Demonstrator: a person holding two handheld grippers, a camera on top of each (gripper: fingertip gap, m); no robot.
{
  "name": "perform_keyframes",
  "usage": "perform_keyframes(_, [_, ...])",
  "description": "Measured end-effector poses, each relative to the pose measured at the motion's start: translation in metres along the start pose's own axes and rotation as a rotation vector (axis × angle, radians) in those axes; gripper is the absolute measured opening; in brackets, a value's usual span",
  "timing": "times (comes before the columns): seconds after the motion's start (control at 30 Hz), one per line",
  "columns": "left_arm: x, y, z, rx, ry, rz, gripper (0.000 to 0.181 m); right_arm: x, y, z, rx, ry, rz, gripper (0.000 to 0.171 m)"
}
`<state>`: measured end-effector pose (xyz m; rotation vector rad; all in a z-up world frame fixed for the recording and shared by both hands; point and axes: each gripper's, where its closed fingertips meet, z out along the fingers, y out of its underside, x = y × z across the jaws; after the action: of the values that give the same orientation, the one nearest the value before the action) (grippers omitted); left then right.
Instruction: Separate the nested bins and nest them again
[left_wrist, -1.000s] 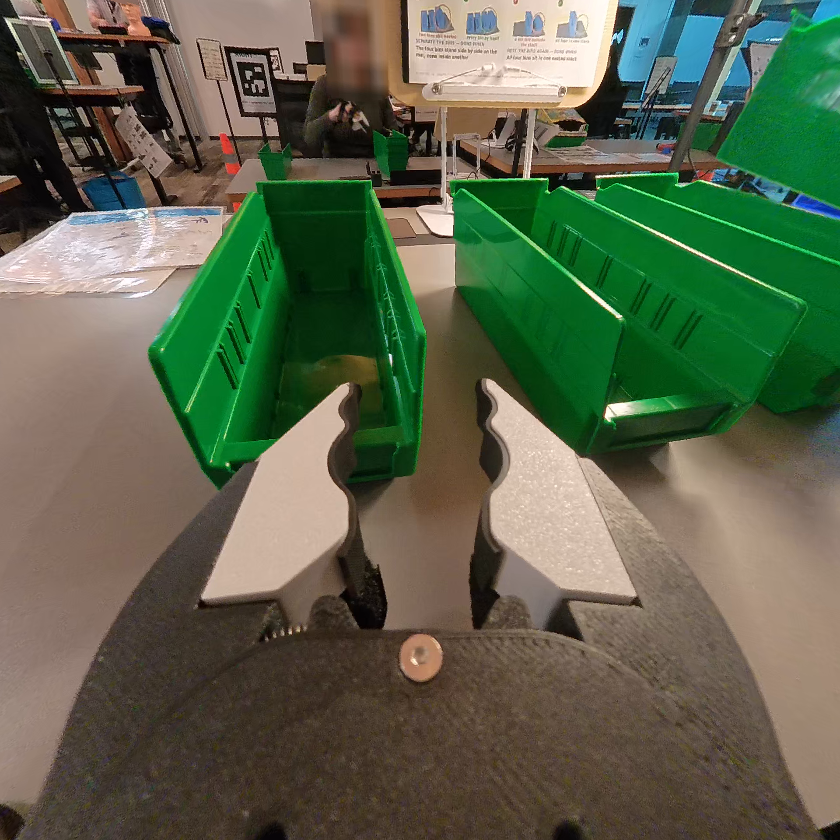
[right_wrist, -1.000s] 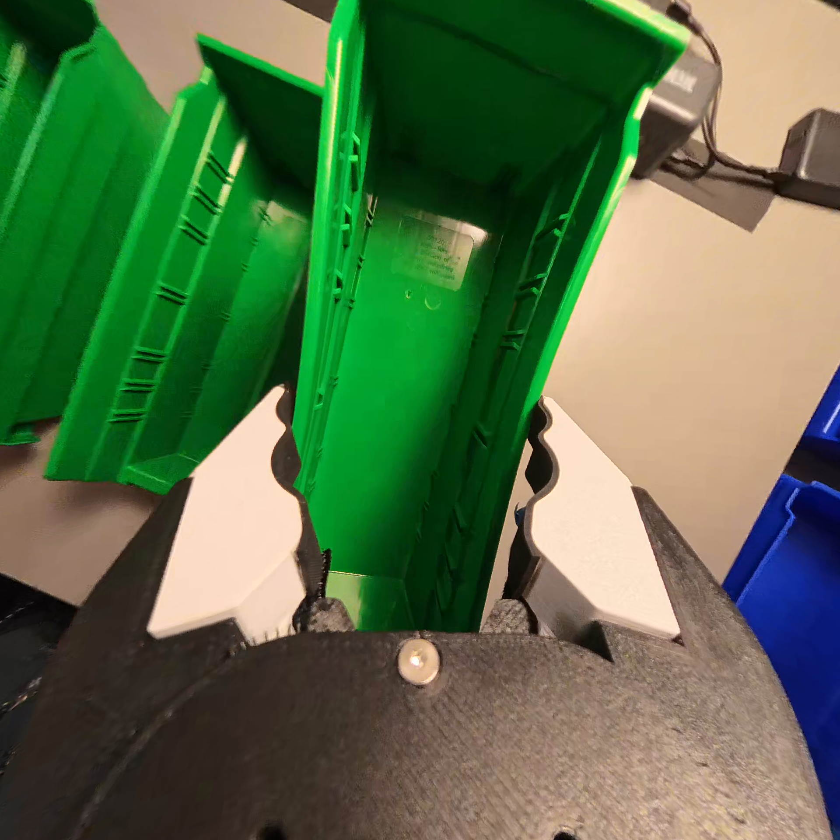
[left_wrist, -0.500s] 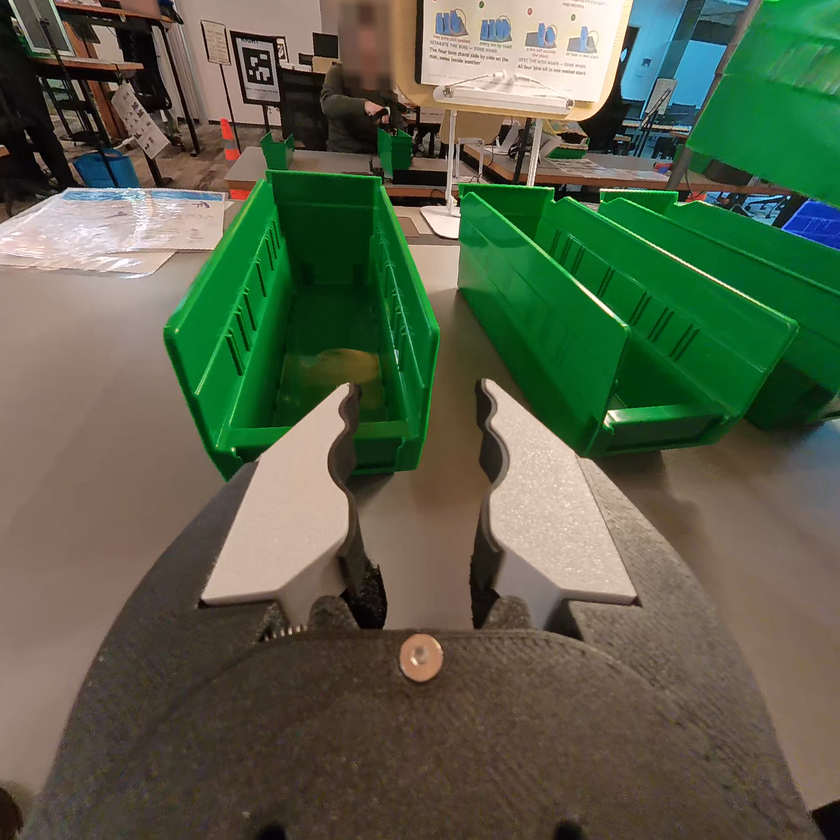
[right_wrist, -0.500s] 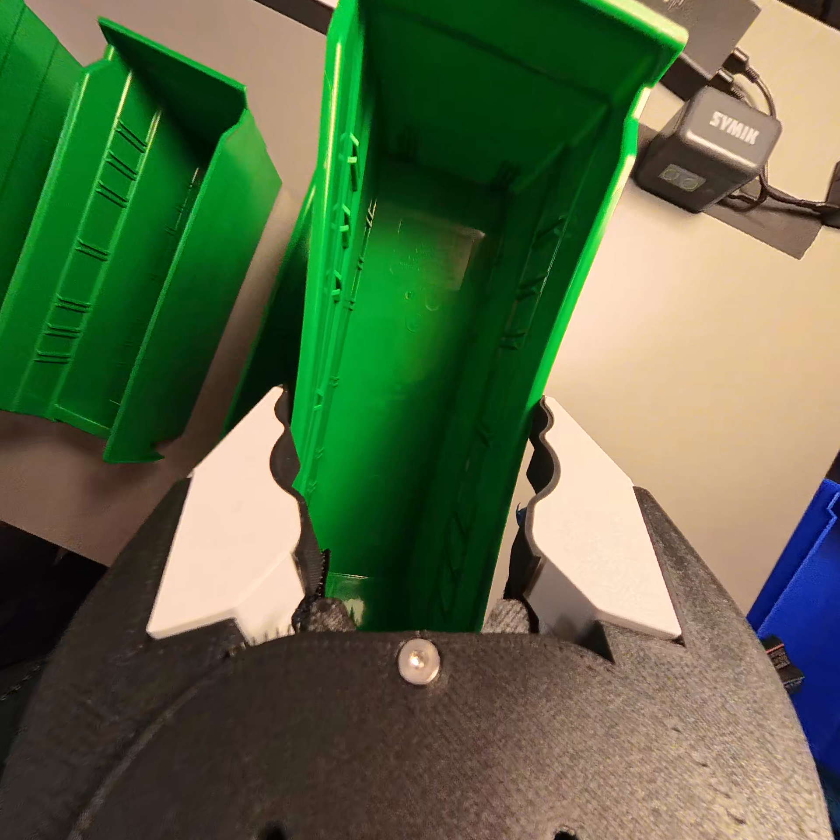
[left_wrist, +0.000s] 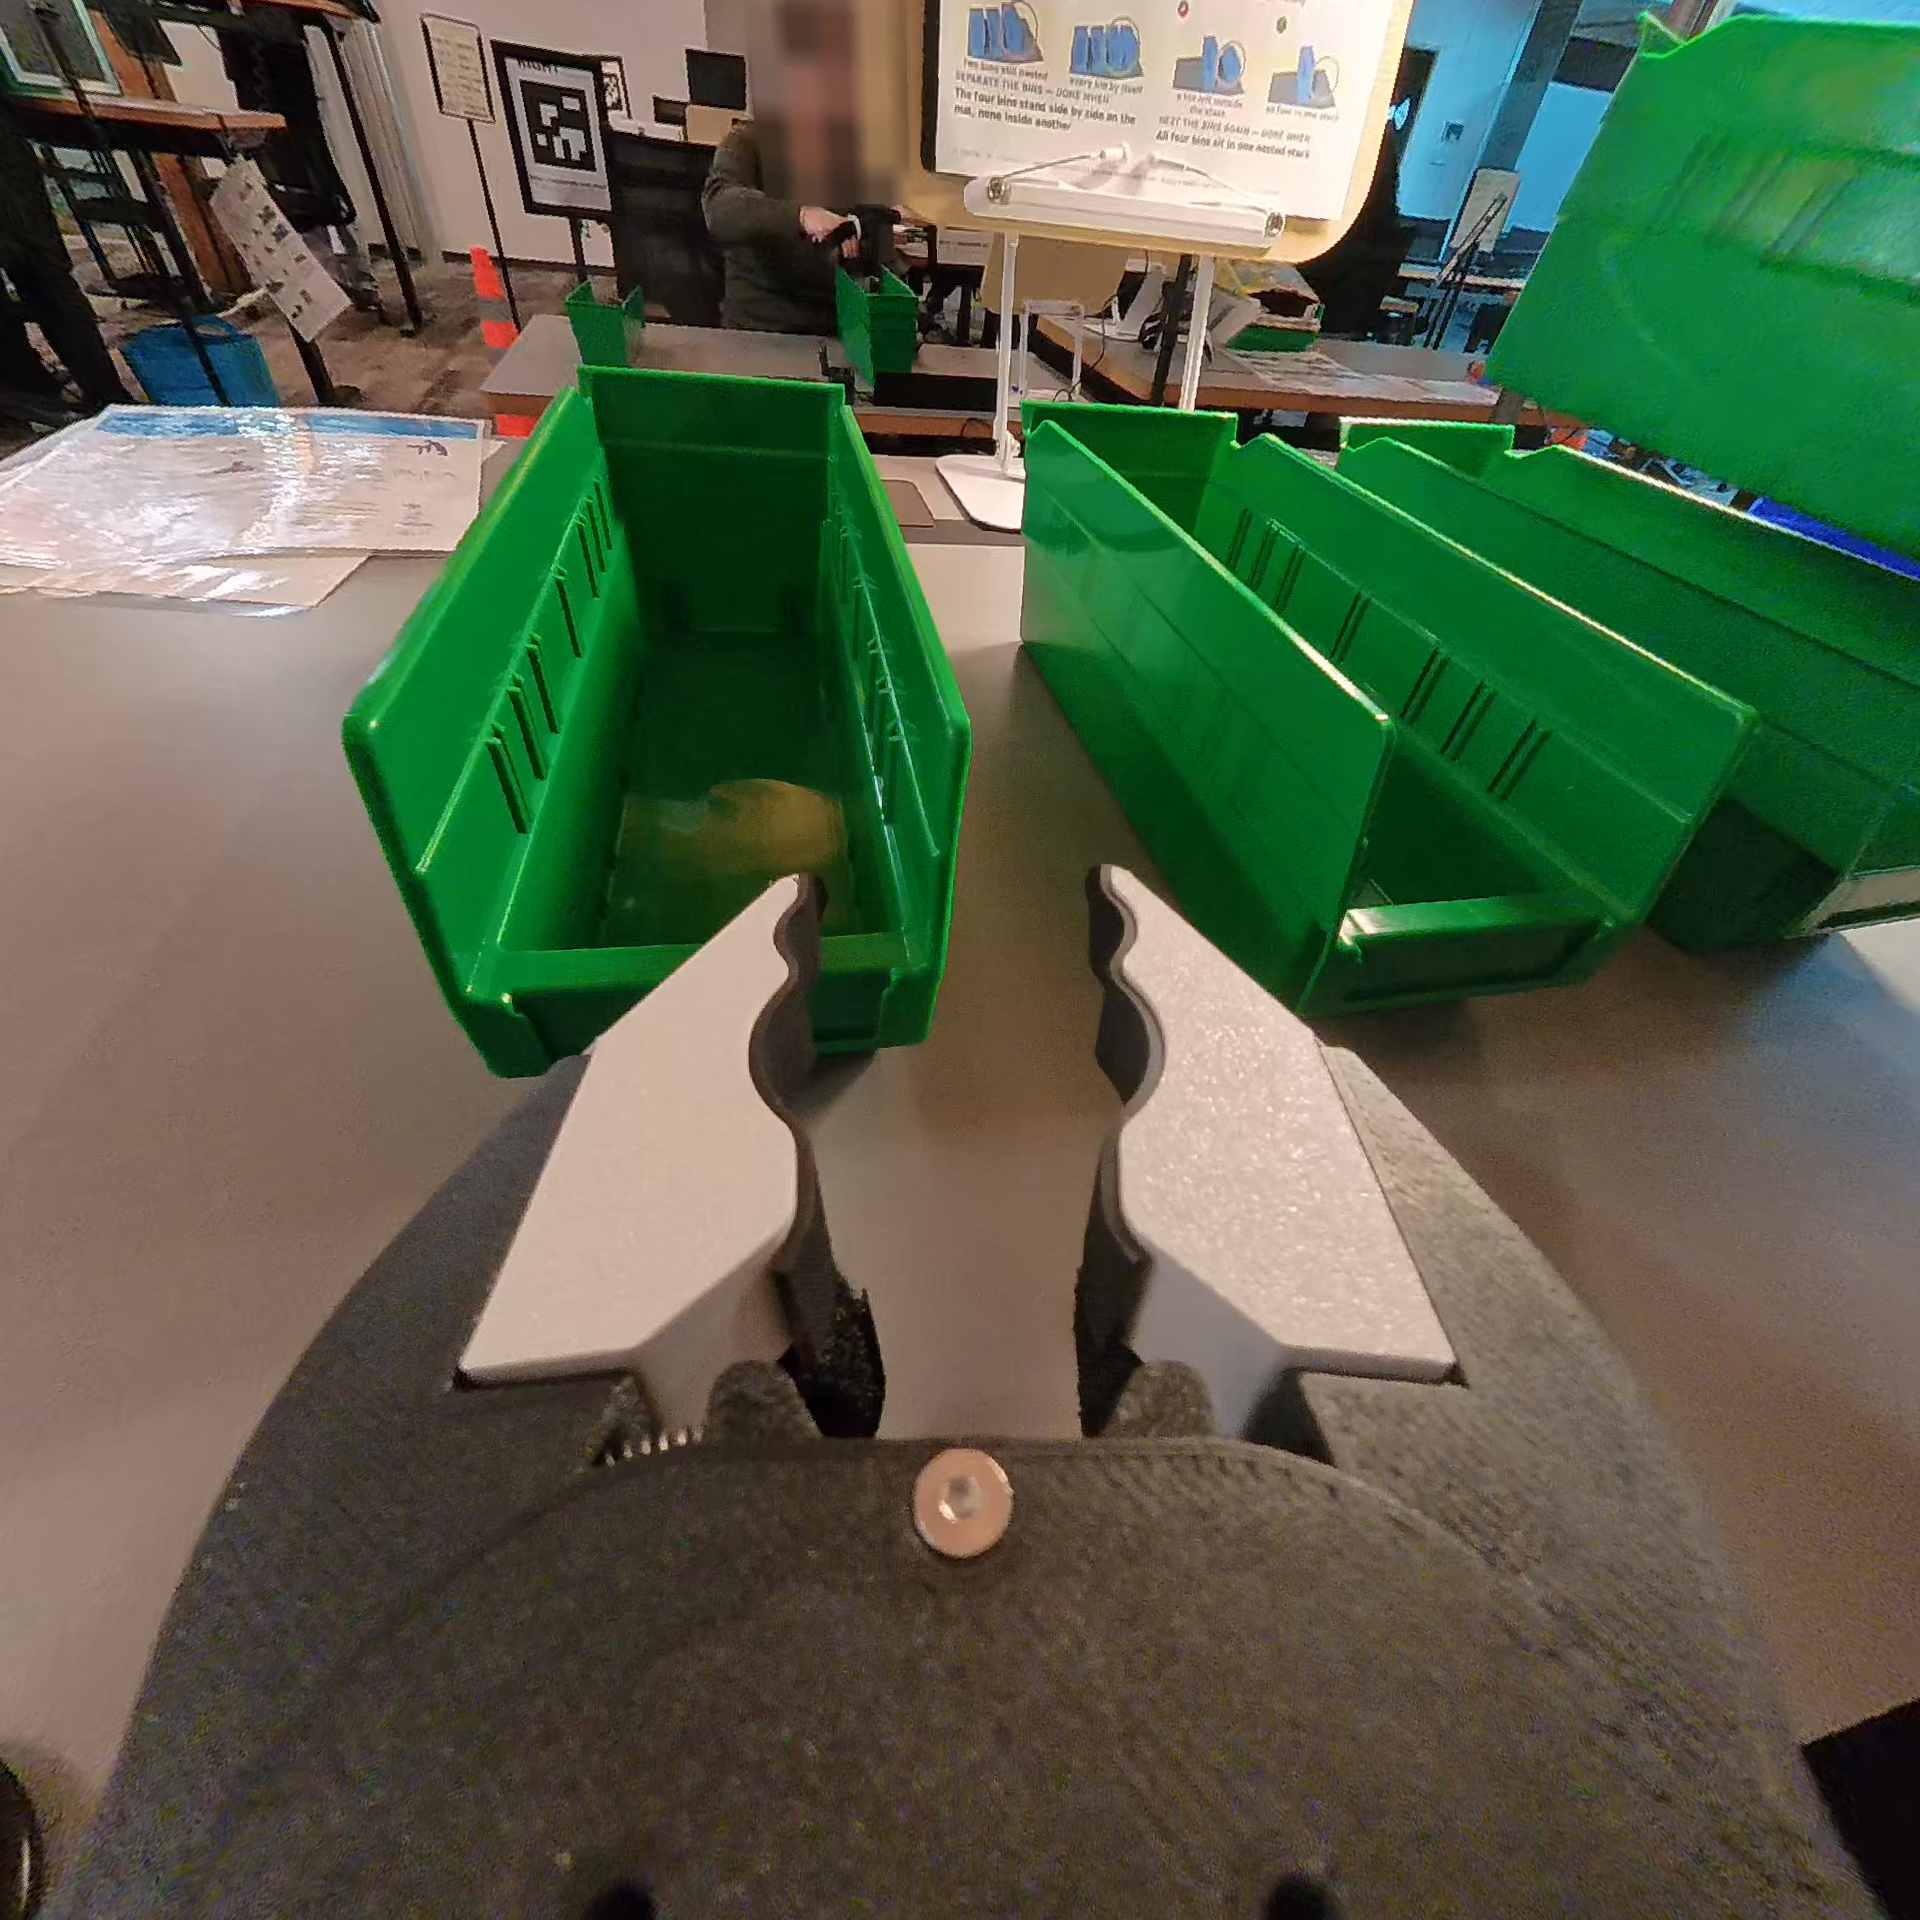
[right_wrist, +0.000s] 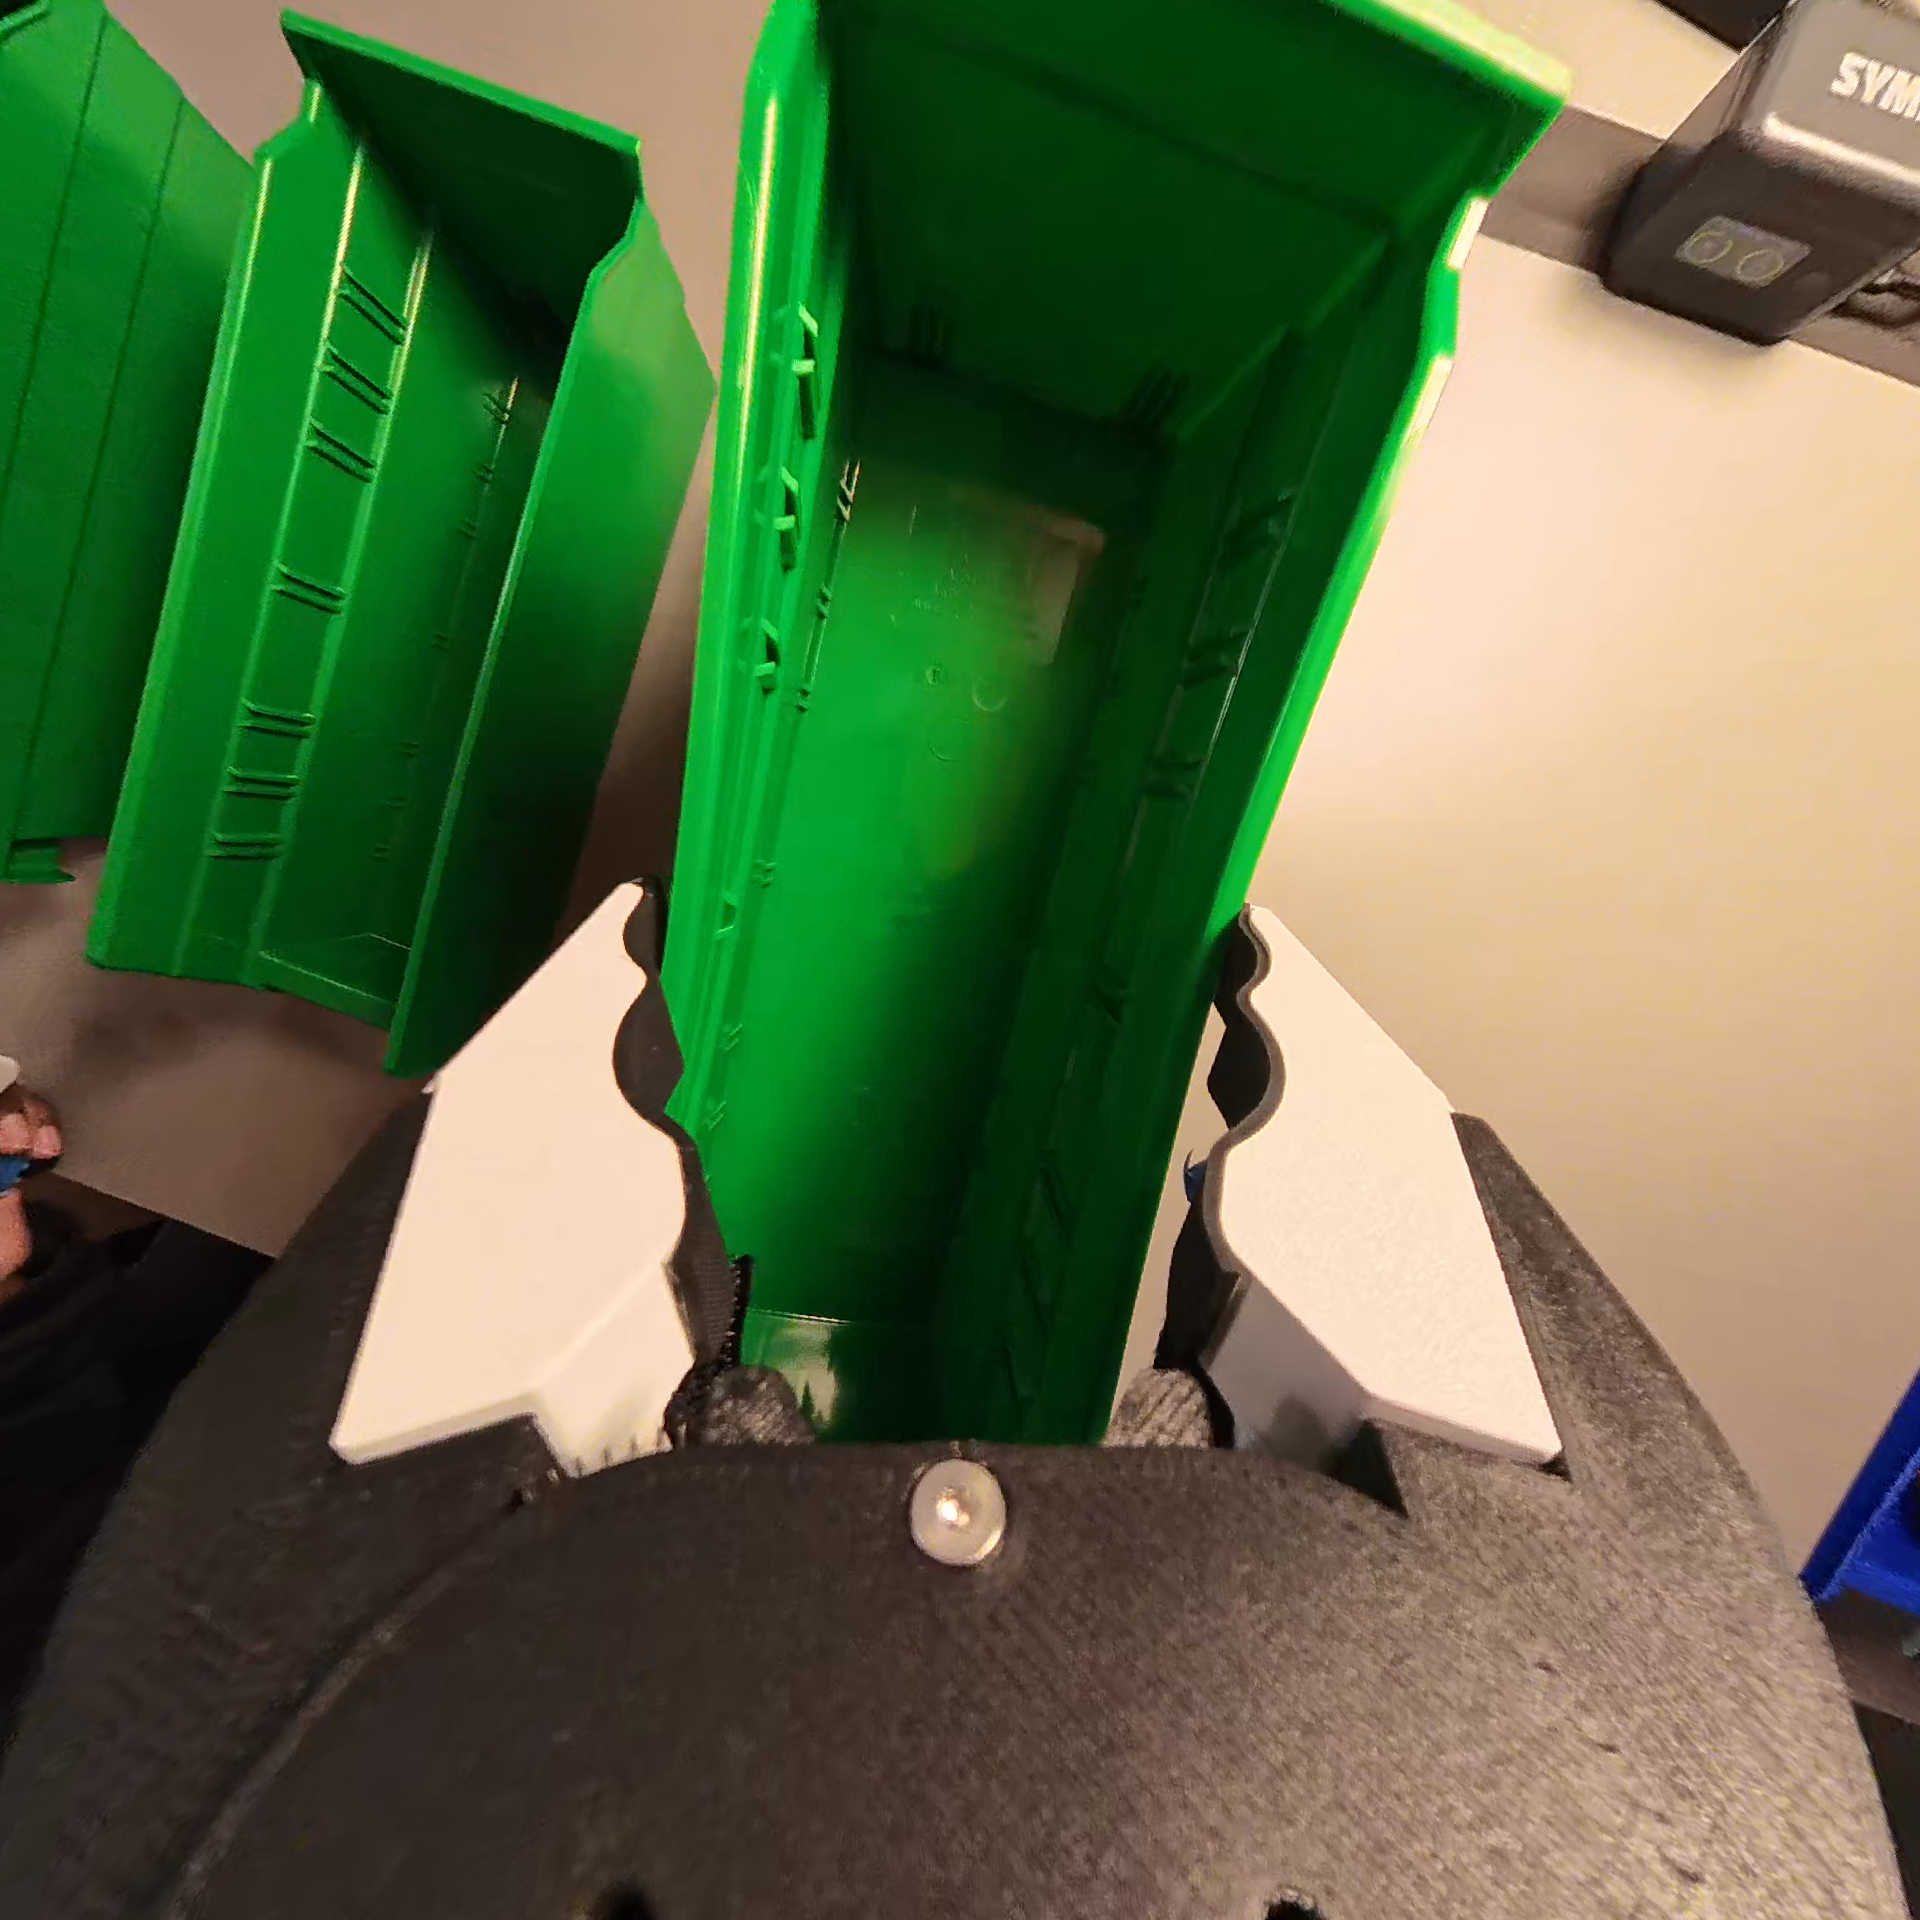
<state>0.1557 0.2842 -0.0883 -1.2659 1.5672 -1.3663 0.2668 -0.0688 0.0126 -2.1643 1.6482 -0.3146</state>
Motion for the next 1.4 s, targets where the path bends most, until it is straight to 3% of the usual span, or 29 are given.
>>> perform_keyframes(0.53, [0.0, 0.001, 0.001, -0.01, 0.012, -0.011, 0.051, -0.018, -0.007, 0.01, -0.04, 0.105, -0.007, 0.107])
perform_keyframes(1.4, [0.001, 0.002, 0.001, -0.015, 0.033, -0.03, 0.051, -0.013, -0.005, 0.087, -0.133, 0.126, 0.012, 0.112])
